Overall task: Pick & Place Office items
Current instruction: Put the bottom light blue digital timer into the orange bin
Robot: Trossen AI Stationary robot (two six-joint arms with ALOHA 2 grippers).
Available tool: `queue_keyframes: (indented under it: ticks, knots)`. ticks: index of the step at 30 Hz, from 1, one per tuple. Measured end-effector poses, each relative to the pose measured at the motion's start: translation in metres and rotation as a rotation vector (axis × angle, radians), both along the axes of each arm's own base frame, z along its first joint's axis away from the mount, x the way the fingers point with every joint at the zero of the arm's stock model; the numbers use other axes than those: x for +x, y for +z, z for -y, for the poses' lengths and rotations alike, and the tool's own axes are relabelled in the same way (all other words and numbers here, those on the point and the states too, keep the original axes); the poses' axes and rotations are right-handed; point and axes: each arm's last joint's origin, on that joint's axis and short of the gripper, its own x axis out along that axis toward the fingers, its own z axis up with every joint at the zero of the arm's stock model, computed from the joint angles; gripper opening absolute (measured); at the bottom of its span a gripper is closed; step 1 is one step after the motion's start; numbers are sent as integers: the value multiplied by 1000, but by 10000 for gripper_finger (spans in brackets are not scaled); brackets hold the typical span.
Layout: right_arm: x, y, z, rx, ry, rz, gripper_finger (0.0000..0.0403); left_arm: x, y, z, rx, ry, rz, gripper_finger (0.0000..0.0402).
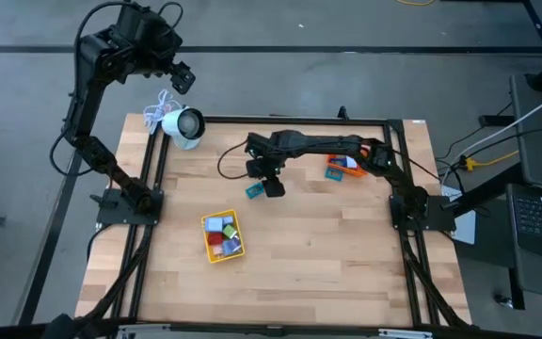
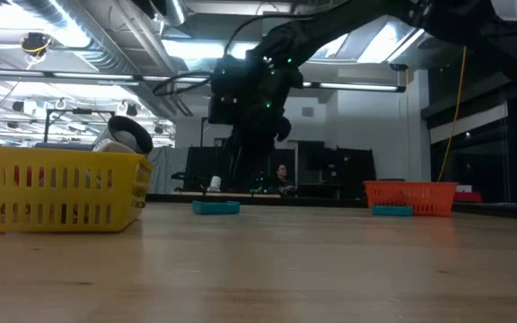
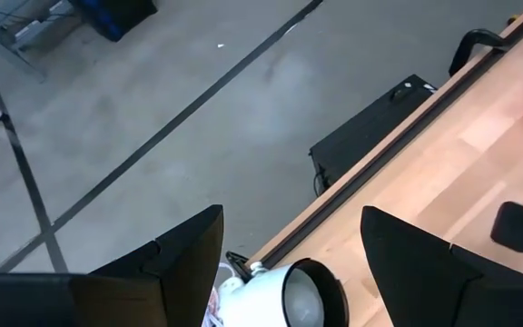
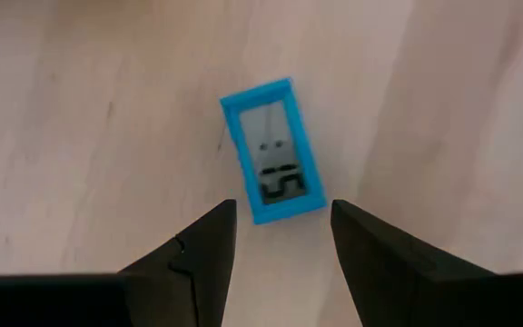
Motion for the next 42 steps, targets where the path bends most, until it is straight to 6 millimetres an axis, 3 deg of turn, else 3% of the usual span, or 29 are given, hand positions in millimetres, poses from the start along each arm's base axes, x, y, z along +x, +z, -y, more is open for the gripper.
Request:
queue_keyframes:
  ticks: [14,17,21,26,31,36,39,42]
  knots:
    - [10,0,-15,-68,30,43,187,8,-11,-6,-64,-25,-9,255]
    - [16,23,-13,-59,-11,74,187,16,-18,-11,-105,-60,-47,255]
    - [16,73,-6,-117,-43,119,187,19,-16,-24,-37,-72,-18,255]
    - [-11,117,38,-171,-187,120,187,4,-21,-38,-123,-19,47,251]
    - [-58,168,78,-146,-390,167,188,36,-71,-65,-214,-88,34,241]
    - [-108,227,93,-161,-484,319,188,58,-134,-88,-313,-127,179,240]
    - [-138,257,95,-171,-553,391,188,77,-183,-82,-426,-169,148,239]
    - [-165,284,89,-179,-588,469,188,99,-219,-59,-475,-243,105,239]
